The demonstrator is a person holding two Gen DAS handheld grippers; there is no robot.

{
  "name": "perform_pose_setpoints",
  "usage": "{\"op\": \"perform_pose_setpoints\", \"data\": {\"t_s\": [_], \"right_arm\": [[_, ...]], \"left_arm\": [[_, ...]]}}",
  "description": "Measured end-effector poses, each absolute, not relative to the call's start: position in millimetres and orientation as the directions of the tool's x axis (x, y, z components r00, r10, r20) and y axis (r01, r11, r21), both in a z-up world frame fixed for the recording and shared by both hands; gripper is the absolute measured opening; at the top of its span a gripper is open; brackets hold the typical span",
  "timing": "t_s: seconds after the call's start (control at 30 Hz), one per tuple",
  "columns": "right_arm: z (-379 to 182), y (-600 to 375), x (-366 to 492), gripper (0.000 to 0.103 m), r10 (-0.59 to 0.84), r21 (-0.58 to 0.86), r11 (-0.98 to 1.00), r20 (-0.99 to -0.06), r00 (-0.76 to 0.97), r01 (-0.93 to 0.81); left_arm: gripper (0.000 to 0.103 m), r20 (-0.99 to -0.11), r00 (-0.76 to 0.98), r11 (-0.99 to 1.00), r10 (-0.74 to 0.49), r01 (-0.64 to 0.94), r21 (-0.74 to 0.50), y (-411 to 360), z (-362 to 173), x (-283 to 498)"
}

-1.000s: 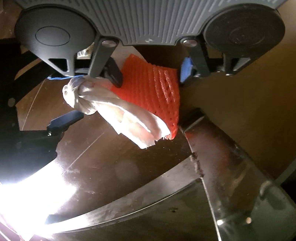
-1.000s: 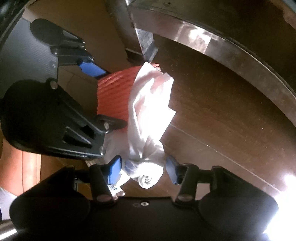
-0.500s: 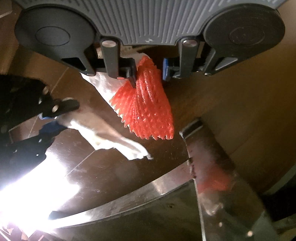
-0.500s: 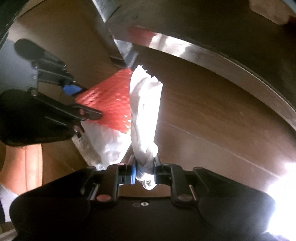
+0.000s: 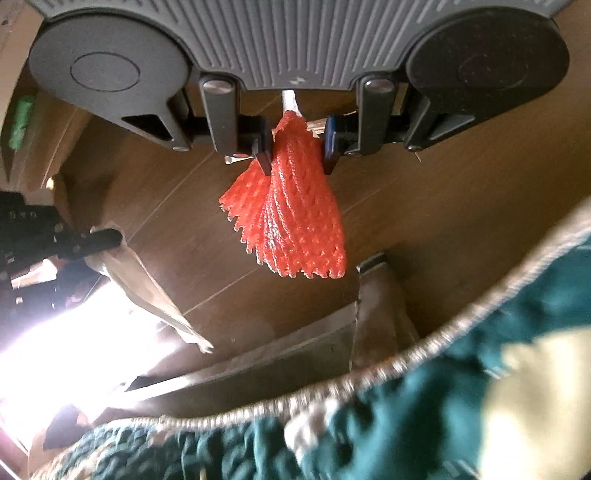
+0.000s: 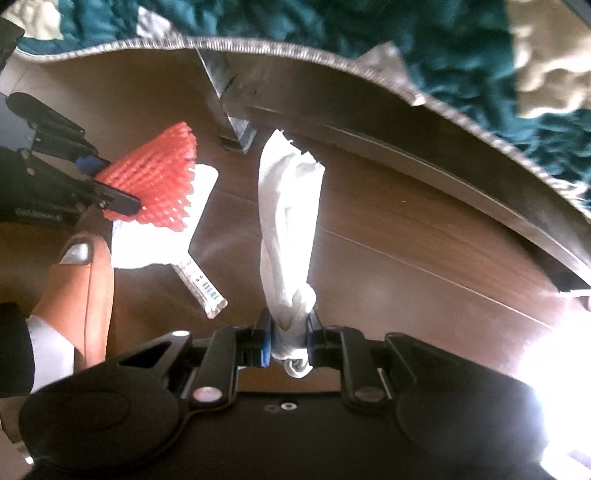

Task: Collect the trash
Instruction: 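Carry the red net in the left tool while the right carries the tissue to the bin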

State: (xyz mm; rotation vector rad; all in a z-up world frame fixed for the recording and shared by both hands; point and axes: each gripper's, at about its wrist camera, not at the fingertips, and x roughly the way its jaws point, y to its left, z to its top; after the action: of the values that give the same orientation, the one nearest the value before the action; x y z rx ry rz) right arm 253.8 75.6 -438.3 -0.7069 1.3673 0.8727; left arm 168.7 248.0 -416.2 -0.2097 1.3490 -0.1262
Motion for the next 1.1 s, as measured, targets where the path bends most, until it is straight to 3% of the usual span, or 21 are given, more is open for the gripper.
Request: {"op": "perform_pose_setpoints", "data": {"t_s": [0.27, 0.53, 0.67, 0.77, 1.0, 1.03, 1.1], "right_arm": [[-400, 62, 246, 0.016, 0.141, 0.071, 0.504, -0.990, 0.001, -0.861], [-431, 58, 228, 0.017, 0.084, 0.094, 0.511, -0.995, -0.060, -0.854], [-448, 56, 227, 0.017, 0.057, 0.114, 0.508, -0.993, -0.099, -0.854], [-467, 58, 228, 0.017, 0.043, 0.130, 0.522, -0.991, -0.126, -0.843], [-479, 61, 225, 0.017, 0.042, 0.146, 0.519, -0.989, -0.145, -0.842], [-478, 62, 225, 0.017, 0.044, 0.147, 0.520, -0.988, -0.145, -0.842], [-480, 61, 226, 0.017, 0.048, 0.155, 0.529, -0.987, -0.153, -0.834]], "left_arm": [[0.025, -0.952, 0.202, 0.969, -0.231, -0.039, -0.243, 254, -396, 169], [0.026, -0.976, 0.117, 0.982, -0.182, -0.028, -0.187, 238, -465, 187], [0.034, -0.979, 0.114, 0.984, -0.167, -0.042, -0.173, 240, -487, 194], [0.053, -0.976, 0.159, 0.986, -0.150, -0.046, -0.159, 243, -491, 190], [0.045, -0.975, 0.200, 0.996, -0.094, 0.007, -0.094, 223, -502, 201], [0.048, -0.972, 0.213, 0.995, -0.095, 0.012, -0.095, 219, -500, 199], [0.065, -0.974, 0.214, 0.997, -0.079, 0.012, -0.078, 219, -504, 201]]}}
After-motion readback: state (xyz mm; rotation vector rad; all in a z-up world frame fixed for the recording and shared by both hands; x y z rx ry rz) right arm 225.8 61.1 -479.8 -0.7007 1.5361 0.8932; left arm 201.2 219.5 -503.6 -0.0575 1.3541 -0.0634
